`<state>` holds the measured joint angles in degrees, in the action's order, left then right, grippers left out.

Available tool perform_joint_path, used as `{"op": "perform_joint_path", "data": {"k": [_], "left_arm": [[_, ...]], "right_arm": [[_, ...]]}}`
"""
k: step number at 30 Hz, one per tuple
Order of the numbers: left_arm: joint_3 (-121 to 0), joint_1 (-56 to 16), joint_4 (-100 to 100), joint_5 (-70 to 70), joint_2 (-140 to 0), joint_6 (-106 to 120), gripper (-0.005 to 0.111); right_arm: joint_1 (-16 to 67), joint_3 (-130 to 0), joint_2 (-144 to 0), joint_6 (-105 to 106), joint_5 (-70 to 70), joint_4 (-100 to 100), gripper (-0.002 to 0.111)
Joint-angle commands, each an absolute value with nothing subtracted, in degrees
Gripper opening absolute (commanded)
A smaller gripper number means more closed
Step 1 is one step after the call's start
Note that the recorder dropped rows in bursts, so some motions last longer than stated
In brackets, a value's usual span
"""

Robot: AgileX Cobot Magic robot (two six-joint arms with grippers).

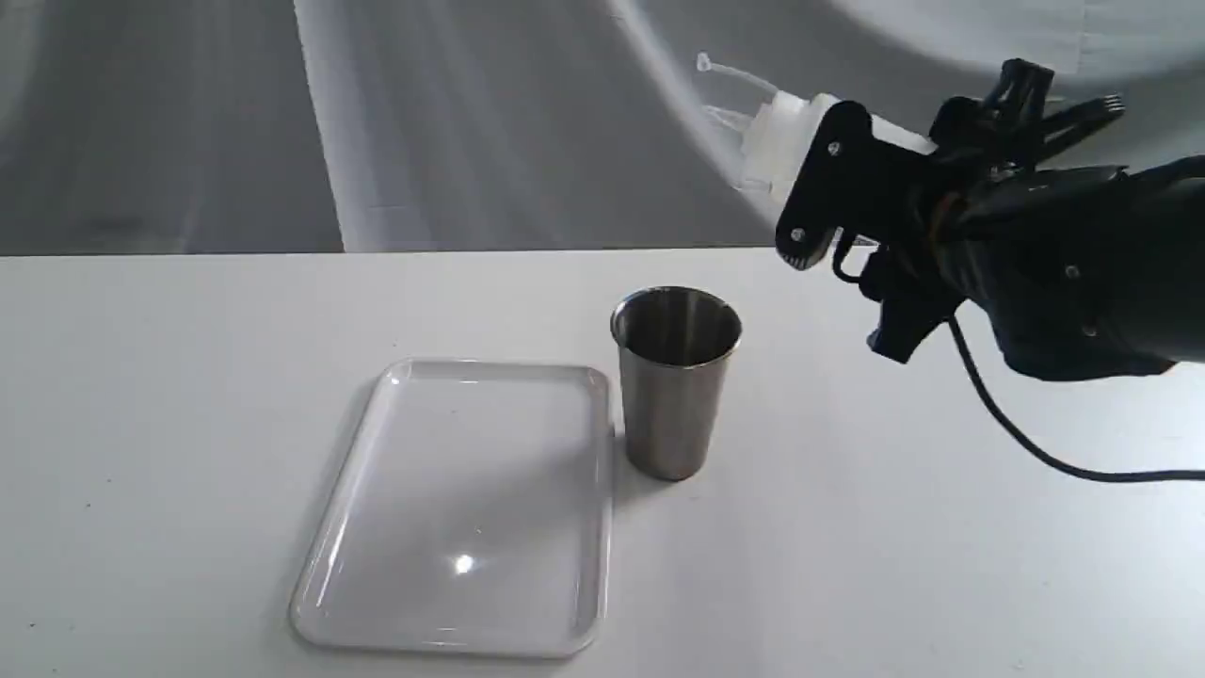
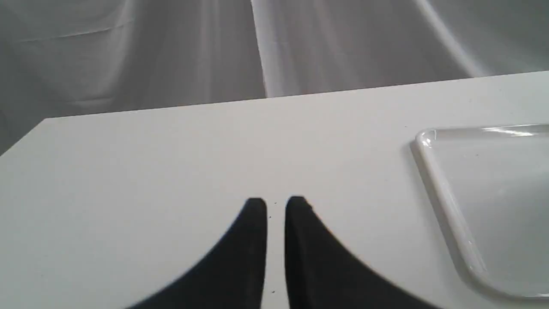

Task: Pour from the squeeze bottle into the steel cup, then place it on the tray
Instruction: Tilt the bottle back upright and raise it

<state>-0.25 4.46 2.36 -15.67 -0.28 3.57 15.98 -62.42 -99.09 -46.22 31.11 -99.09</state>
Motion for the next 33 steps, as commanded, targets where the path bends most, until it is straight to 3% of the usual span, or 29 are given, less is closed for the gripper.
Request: {"op": "perform_joint_path", "data": {"k": [1,19,33], "left_arm": [[0.0,4.62,2.33,-15.22,0.0,3.48,0.008],[0.0,4.62,2.33,-15.22,0.0,3.48,0.008],[0.0,4.62,2.33,-15.22,0.0,3.48,0.008]], "right_arm": [[15.89,-62.44,-98.37,-56.48,30.38,-99.95,0.0],[15.89,-62.44,-98.37,-93.88,24.0,-99.35,0.0],[15.89,-62.44,-98.13,-94.93,23.57,-96.78,0.0]]}}
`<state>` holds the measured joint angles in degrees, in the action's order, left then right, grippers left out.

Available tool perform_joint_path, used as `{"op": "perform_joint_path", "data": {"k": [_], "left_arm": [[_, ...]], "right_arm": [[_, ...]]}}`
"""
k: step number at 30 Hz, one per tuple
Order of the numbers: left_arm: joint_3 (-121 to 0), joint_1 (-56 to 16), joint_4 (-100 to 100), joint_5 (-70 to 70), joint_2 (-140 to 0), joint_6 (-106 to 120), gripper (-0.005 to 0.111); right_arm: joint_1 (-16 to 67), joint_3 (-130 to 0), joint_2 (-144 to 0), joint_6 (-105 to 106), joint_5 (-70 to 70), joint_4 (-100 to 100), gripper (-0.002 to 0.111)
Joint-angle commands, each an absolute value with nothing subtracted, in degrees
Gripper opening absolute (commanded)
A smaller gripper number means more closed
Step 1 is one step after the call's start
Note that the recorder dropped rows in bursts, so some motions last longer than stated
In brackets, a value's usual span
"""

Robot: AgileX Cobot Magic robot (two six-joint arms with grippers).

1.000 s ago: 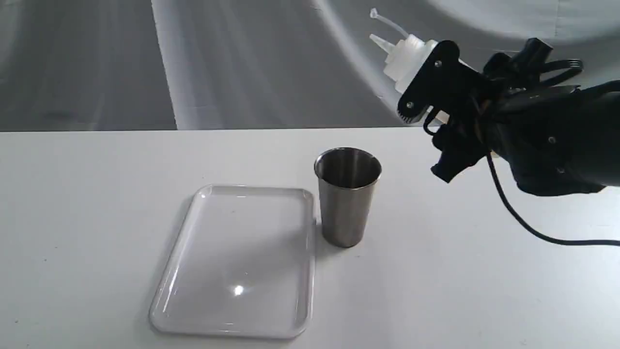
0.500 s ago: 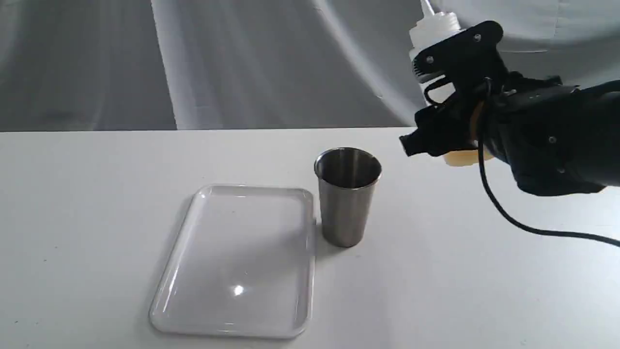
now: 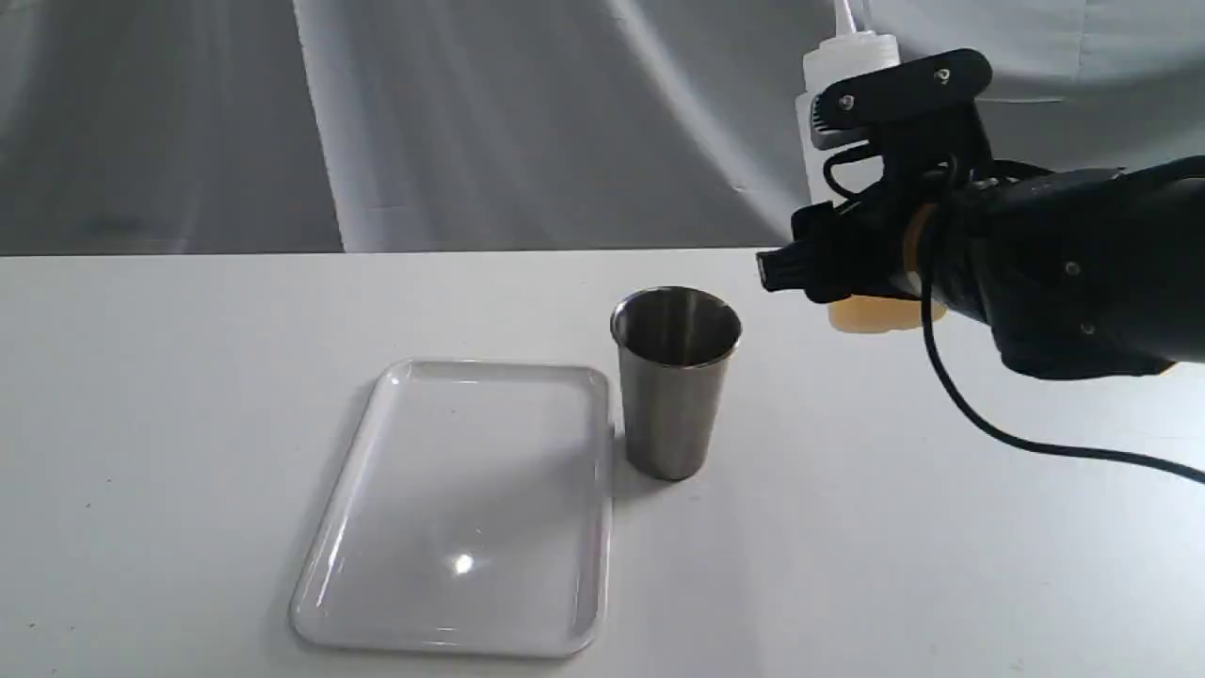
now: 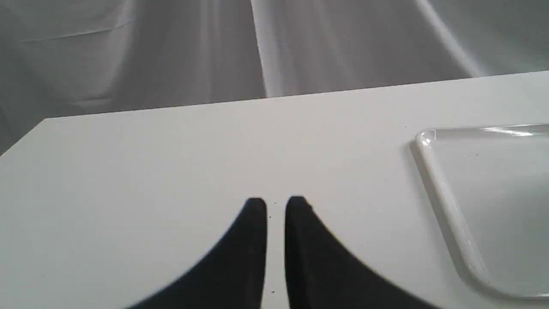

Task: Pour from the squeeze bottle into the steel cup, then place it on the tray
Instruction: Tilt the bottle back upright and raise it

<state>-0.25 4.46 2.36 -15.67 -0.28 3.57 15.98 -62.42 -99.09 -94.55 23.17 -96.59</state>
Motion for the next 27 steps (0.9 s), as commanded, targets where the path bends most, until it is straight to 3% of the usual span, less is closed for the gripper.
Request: {"op": "perform_joint_path", "data": {"k": [1,27], "left_arm": [[0.0,4.62,2.33,-15.22,0.0,3.48,0.008],[0.0,4.62,2.33,-15.22,0.0,3.48,0.008]], "right_arm": [[15.89,-62.44,-98.13,-94.93,23.57,-96.78,0.0],[16.61,-62.44,-88.85,-101.16,25.69,-99.95,0.0]]}}
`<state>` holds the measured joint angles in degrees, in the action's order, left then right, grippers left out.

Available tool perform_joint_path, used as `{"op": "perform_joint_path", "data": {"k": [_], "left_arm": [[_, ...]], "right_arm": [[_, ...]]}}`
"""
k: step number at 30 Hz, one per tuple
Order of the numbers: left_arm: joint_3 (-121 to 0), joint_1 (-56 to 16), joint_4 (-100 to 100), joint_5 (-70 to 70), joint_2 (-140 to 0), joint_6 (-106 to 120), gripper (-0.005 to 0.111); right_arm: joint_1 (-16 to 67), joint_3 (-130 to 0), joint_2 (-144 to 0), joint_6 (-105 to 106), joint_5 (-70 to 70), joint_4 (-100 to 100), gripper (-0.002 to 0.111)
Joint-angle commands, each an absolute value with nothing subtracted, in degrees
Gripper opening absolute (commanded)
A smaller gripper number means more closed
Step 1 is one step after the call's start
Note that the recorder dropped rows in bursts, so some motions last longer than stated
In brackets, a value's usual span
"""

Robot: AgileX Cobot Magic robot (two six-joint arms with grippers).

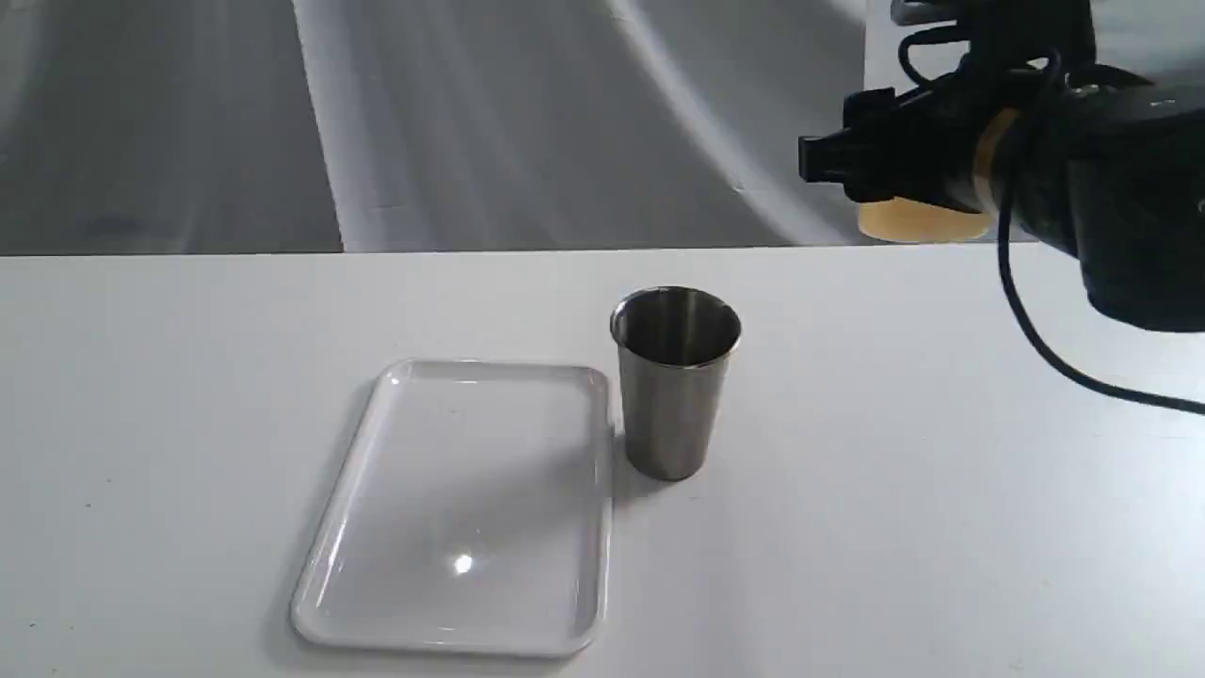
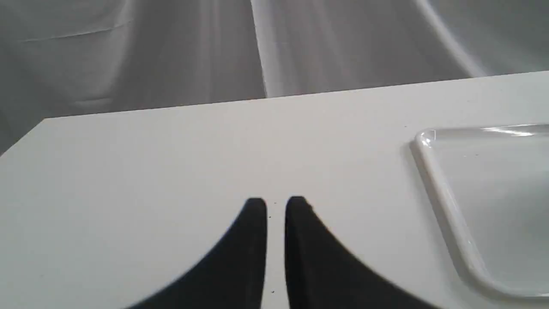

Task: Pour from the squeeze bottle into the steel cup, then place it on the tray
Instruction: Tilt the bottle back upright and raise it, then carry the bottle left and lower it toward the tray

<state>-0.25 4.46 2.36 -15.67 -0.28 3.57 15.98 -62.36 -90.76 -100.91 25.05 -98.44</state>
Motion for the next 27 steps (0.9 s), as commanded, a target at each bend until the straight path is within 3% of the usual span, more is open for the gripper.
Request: {"op": "perform_joint_path", "data": {"k": [1,18,22,27], "left_arm": [[0.0,4.62,2.33,-15.22,0.0,3.48,0.008],[0.0,4.62,2.33,-15.22,0.0,3.48,0.008],[0.0,4.62,2.33,-15.22,0.0,3.48,0.008],[0.0,4.62,2.33,-15.22,0.0,3.48,0.008]], "right_arm": [[16.82,-62.44,-88.24,-100.82,25.51,-99.95,0.0],[18.01,-70.88,-85.55,-88.78,7.9,-96.07,0.0],[18.01,-73.09,-85.9,-72.59,-2.7,-85.2,0.0],[17.83,-72.7,-87.83,-42.9,-17.71,-56.83,0.0]]}}
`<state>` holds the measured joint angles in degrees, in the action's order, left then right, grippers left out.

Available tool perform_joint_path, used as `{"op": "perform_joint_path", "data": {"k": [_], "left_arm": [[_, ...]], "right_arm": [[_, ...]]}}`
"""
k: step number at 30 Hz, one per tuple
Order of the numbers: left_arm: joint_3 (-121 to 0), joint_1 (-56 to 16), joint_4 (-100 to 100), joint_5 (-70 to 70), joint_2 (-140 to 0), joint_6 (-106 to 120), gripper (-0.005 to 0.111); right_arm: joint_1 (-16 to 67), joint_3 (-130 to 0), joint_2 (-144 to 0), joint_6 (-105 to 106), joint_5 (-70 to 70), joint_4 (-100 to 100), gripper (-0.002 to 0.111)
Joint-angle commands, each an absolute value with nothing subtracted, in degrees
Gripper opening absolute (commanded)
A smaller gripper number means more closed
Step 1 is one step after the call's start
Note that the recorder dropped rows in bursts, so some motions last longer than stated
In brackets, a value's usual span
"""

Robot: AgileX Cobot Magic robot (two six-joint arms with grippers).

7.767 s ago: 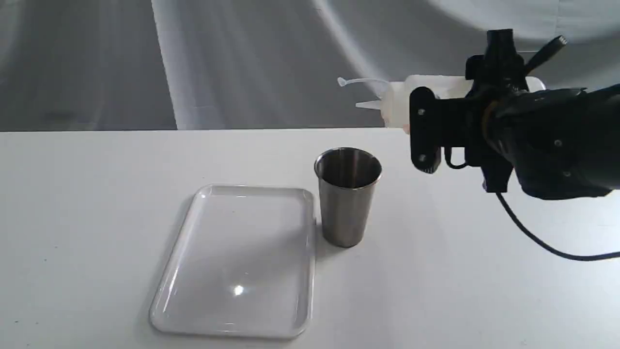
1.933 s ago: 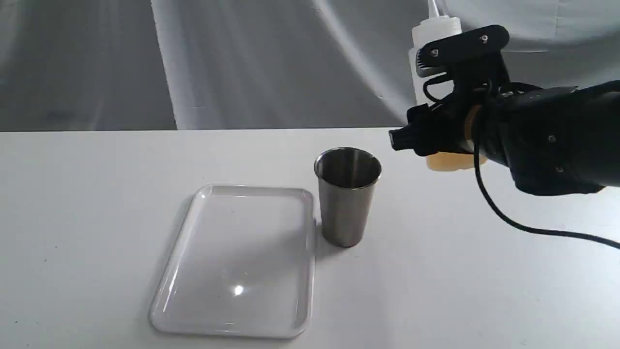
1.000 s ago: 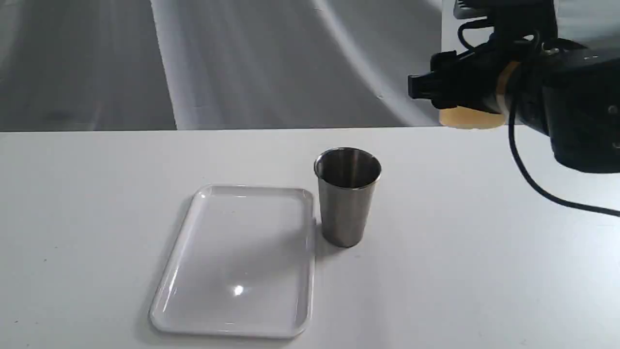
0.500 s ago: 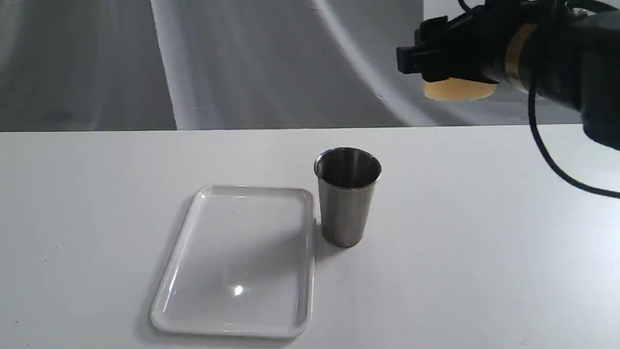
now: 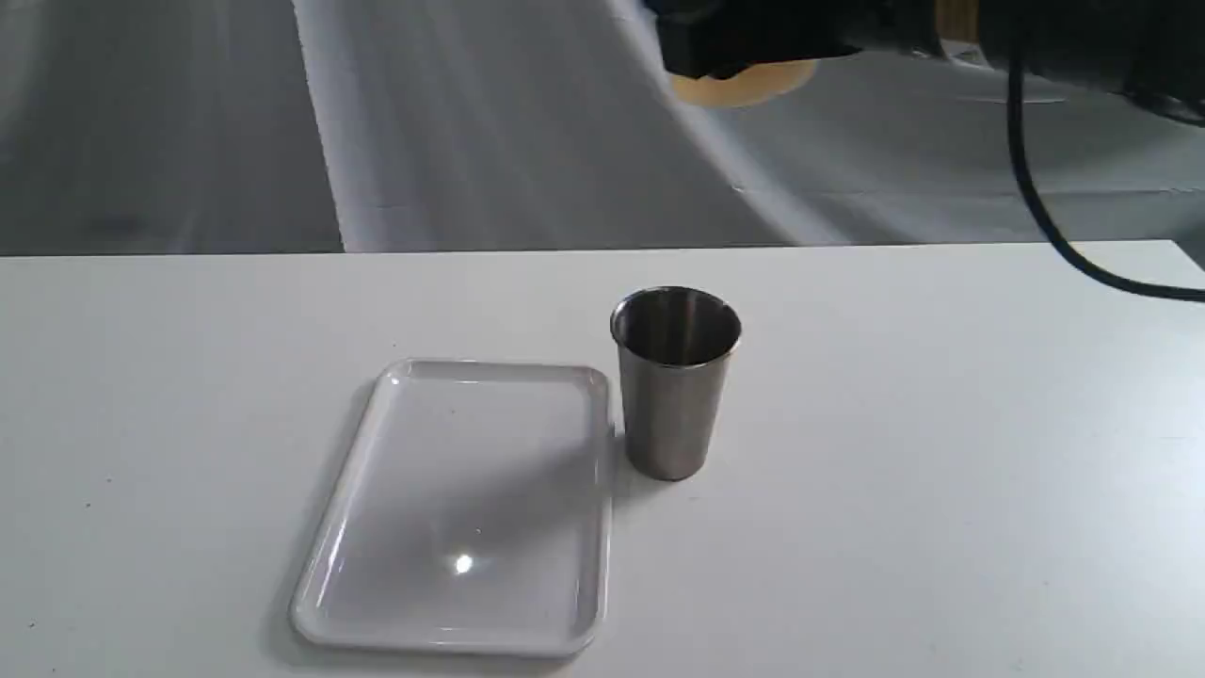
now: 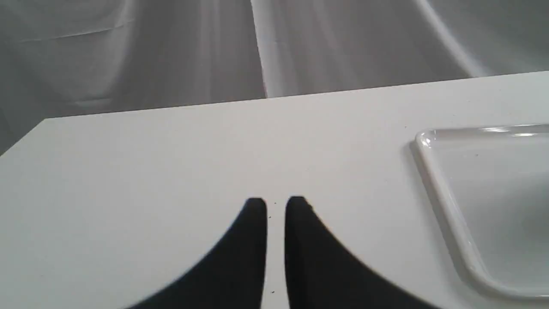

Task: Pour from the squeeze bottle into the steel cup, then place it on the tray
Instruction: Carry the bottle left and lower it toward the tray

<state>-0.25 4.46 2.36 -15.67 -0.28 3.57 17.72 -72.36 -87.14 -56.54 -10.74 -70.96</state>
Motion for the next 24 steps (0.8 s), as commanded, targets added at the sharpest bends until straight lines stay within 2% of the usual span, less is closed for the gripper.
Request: {"op": "perform_joint_path", "data": {"k": [1,5,16,24], "left_arm": [[0.0,4.62,2.33,-15.22,0.0,3.48,0.008],[0.0,4.62,2.33,-15.22,0.0,3.48,0.008],[0.0,4.62,2.33,-15.22,0.0,3.48,0.008],[0.0,4.62,2.33,-15.22,0.0,3.48,0.008]], "right_arm": [[17.83,-72.57,-88.45,-39.85,-19.34,-52.13,0.0],[18.1,-72.36,-90.85,-33.22,-24.18,-41.68,0.0],[19.02,-71.53,-100.72,-30.13,-42.08,-37.32,0.0],[23.53,-65.74,-102.42,-11.87,-44.89,-18.78,0.0]]}}
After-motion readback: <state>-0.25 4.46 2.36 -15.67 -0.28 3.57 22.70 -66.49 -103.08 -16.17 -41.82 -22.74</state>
